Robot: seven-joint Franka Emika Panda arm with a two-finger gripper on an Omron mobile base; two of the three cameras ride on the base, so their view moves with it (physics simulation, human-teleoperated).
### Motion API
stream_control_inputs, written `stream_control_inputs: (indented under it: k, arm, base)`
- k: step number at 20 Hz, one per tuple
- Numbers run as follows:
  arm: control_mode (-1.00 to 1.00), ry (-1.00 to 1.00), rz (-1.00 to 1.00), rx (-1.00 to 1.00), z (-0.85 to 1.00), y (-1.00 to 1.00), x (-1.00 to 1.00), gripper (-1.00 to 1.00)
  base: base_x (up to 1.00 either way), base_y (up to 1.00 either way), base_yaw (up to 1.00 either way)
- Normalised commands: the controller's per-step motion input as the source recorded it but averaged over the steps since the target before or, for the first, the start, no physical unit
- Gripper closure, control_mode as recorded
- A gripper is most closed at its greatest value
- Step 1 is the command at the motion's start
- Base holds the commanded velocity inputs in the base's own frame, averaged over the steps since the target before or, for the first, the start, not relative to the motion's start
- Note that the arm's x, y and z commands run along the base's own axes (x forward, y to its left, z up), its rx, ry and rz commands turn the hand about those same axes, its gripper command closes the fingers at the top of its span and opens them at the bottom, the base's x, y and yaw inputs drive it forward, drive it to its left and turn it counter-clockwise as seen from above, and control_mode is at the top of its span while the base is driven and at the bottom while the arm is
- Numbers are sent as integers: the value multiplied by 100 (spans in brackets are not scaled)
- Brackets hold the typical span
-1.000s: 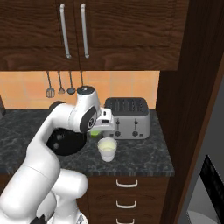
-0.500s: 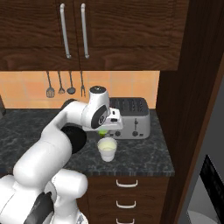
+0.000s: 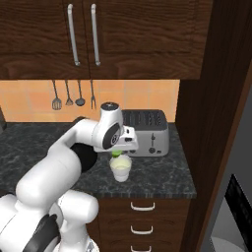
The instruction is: Grab a lemon wedge from the fridge and one ice cube from the ice bowl, and put them in the glass of lemonade.
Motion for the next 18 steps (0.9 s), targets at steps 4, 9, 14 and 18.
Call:
stream_control_inputs:
  k: [4,9,14,18]
  arm:
    - [-100,0,0,-1,-9,0,0,100]
    - [-100,0,0,0,-7,0,0,100]
    - [-100,0,0,-1,-12,0,16,100]
    - [-100,0,0,0,-6,0,12,100]
  base:
    - [0,0,0]
    - [0,0,0]
    - [0,0,0]
    - [0,0,0]
